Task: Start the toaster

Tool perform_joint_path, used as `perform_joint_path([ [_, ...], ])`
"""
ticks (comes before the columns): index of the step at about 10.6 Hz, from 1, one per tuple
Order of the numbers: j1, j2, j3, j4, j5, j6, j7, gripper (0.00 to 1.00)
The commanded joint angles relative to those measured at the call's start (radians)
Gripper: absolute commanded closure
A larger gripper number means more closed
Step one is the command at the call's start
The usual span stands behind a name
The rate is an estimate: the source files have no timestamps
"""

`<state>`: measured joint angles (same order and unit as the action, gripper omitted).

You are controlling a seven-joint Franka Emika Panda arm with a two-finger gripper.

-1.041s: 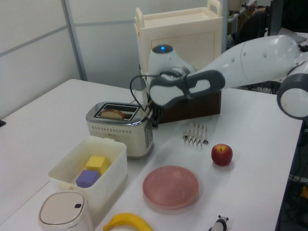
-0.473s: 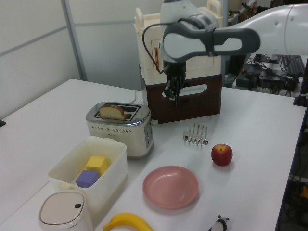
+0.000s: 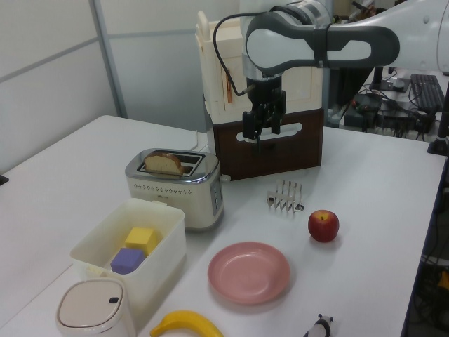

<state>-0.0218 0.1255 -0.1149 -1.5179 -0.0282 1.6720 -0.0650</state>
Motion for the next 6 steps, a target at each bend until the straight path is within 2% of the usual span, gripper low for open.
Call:
perform_joint_path([
  [1,0.01,-0.063,0.0,-0.071,-0.013,-0.014,0.045,0.0],
  [6,0.014,-0.061,-0.003,-0.07,-0.01,-0.037,0.033,0.0],
])
